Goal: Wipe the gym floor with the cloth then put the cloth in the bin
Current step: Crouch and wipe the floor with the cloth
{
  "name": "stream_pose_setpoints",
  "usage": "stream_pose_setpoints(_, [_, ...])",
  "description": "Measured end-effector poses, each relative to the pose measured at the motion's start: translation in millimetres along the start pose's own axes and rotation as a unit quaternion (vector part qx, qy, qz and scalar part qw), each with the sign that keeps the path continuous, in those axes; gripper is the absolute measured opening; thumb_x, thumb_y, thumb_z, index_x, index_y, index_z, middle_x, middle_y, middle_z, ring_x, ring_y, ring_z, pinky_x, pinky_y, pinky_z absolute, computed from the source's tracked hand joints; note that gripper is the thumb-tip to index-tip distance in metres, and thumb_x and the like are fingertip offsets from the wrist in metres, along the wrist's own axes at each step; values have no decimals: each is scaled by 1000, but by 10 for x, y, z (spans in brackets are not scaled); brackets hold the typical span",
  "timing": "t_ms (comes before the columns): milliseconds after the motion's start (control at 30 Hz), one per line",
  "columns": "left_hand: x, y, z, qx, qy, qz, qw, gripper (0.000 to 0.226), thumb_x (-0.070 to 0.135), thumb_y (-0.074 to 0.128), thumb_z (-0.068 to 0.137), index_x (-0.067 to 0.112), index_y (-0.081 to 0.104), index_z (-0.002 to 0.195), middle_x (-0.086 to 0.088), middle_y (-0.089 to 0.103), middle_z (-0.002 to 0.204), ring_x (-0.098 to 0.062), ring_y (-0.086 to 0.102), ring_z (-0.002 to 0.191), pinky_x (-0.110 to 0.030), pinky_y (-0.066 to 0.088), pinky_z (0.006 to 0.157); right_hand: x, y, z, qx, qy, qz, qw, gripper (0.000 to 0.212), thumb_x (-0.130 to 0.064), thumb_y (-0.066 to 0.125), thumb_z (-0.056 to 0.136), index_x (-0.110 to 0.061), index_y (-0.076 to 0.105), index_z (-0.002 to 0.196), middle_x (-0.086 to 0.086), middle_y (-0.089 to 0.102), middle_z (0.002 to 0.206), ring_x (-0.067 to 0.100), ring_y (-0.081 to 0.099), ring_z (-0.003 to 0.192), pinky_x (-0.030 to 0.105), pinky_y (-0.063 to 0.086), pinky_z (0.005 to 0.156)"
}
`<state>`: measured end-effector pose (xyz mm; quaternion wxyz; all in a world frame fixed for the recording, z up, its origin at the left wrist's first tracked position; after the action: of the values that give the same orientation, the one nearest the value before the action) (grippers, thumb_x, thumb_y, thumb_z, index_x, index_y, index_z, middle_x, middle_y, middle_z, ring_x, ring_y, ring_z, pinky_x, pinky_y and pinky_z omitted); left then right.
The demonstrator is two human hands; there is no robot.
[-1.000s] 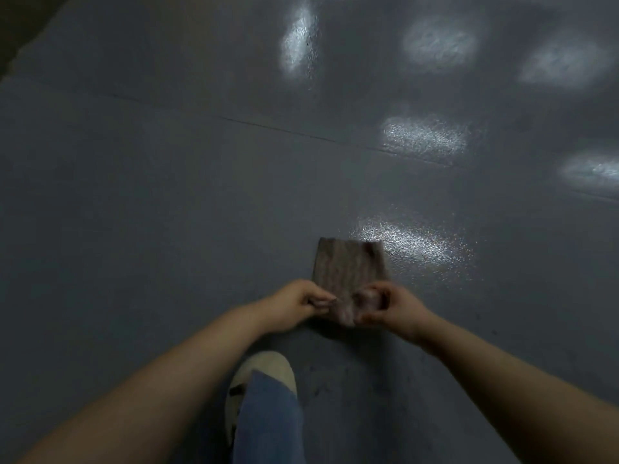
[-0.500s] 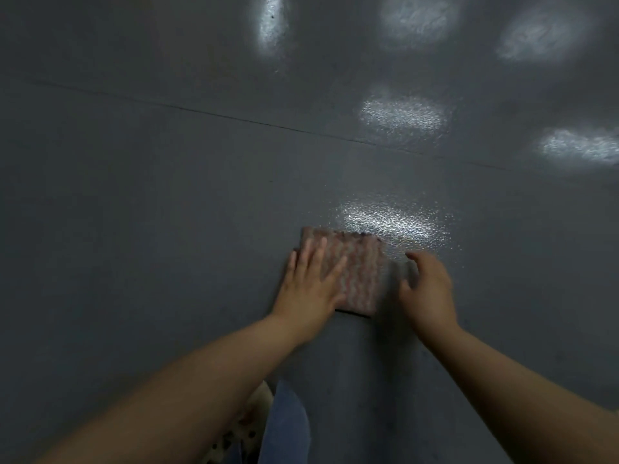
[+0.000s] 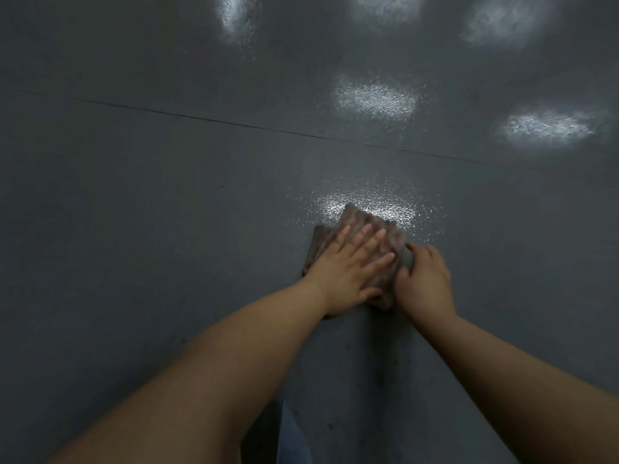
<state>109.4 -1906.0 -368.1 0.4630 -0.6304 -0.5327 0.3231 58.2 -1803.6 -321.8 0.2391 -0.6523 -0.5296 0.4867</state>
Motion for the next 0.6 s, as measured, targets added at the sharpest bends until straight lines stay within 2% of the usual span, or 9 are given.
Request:
stream_pose_setpoints(33, [-51, -80, 46, 21, -1, -3, 1000, 65, 57, 23, 84, 29, 53, 134, -13, 42, 146, -35, 38, 135, -48, 4, 112, -12, 11, 33, -15, -1, -7, 1000, 46, -7, 45, 92, -7, 43, 138, 19, 32, 147, 32, 29, 136, 30, 20, 107])
stream_pose_setpoints(100, [-180, -175, 130, 39, -10, -2, 999, 63, 57, 22, 91, 30, 30, 147, -12, 16, 157, -36, 13, 144, -48, -5, 114, -45, 59, 79, -52, -2, -22, 998, 52, -11, 46, 93, -12, 35, 144, 18, 21, 153, 35, 23, 139, 33, 19, 110])
stream_pose_setpoints(167, [-432, -189, 165, 15, -73, -28, 997, 64, 56, 25, 96, 31, 5, 152, -8, -11, 159, -32, -12, 145, -48, -14, 113, -106, 114, 100, -77, -9, -46, 996, 55, -18, 46, 95, -16, 28, 147, 18, 15, 155, 38, 21, 139, 37, 18, 113])
stream_pose_setpoints(200, [-598, -204, 125, 9, -117, -37, 992, 65, 55, 24, 97, 30, 0, 152, -7, -17, 158, -31, -17, 144, -49, -15, 113, -140, 146, 94, -90, -8, -60, 994, 55, -22, 44, 96, -18, 25, 148, 17, 11, 156, 40, 18, 140, 38, 15, 114])
stream_pose_setpoints(333, [-1294, -66, -360, 4, -277, -90, 957, 65, 54, 23, 98, 31, -5, 151, -5, -20, 157, -29, -20, 144, -53, -12, 112, -307, 335, -21, -126, -16, -125, 984, 56, -34, 37, 100, -24, 15, 151, 12, -3, 159, 42, 3, 142, 42, 6, 116])
stream_pose_setpoints(467, [-1725, 227, -1158, 24, -442, -130, 887, 66, 57, 23, 95, 36, -7, 150, -1, -17, 158, -29, -17, 144, -65, -4, 108, -520, 523, -157, -134, -45, -155, 978, 59, -38, 36, 99, -23, 12, 151, 9, -6, 159, 40, 0, 143, 44, 8, 117])
stream_pose_setpoints(533, [-1676, 330, -1412, 11, -478, -145, 866, 66, 58, 24, 95, 38, -7, 149, -2, -17, 158, -31, -17, 144, -67, -2, 107, -627, 582, -219, -138, -60, -158, 976, 58, -38, 36, 99, -24, 12, 151, 8, -7, 159, 37, 0, 144, 45, 9, 118])
stream_pose_setpoints(600, [-1462, 397, -1494, 15, -462, -142, 875, 65, 58, 28, 94, 38, -1, 149, -6, -9, 159, -36, -10, 144, -67, -1, 107, -763, 631, -283, -135, -92, -167, 972, 57, -37, 36, 99, -25, 15, 151, 7, -6, 159, 34, 1, 145, 46, 9, 118])
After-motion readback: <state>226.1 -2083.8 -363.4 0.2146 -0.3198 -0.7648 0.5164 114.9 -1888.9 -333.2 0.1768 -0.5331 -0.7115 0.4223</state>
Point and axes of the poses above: each hand's wrist, its own z-axis towards the middle knuckle, its own y-axis out of the palm, x = y × z, the point moved 7 cm from there along z, towards the middle knuckle
